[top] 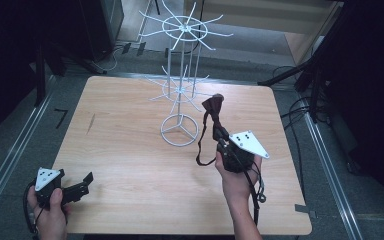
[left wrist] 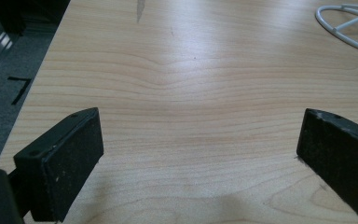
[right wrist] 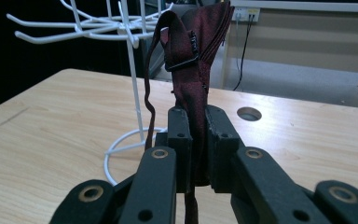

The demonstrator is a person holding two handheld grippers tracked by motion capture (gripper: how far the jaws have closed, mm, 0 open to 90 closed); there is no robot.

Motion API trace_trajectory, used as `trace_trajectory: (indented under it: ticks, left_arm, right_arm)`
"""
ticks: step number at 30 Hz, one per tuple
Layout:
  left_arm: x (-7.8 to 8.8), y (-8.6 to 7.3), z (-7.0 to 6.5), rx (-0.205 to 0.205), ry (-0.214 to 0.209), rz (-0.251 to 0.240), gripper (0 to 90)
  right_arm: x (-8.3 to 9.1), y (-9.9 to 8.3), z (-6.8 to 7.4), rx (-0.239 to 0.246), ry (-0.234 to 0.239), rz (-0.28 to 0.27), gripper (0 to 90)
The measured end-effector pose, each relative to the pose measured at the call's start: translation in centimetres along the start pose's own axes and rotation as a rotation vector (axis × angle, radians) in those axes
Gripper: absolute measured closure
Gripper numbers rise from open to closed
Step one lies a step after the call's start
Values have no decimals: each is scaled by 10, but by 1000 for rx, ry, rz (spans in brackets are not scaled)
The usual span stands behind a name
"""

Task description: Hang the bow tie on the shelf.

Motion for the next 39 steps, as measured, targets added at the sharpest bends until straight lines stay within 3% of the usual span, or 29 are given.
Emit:
trace_trajectory:
  ticks: [10, 20, 33, 39]
  left_arm:
    - [-1, 0, 0, 0, -1, -2, 8]
    - [-1, 0, 0, 1, -1, 2, 8]
    - [-1, 0, 0, 2, -6, 3, 9]
    - [-1, 0, 1, 6, -7, 2, 9]
  right_arm:
    - [2, 10, 6, 4, 16, -23, 837]
    - [-14, 4, 14, 8, 18, 30, 836]
    - [-34, -14, 30, 53, 10, 90, 832]
    - [-41, -21, 34, 65, 31, 110, 784]
Point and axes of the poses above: each handheld gripper's, and its own axes: x roughly backward along the jaws, y roughly out of its top, z roughly to its left, the point moved 2 cm from there along -x, roughly forward along the jaws, and after that the axes turned 14 degrees about -y, right-handed, at the moved point
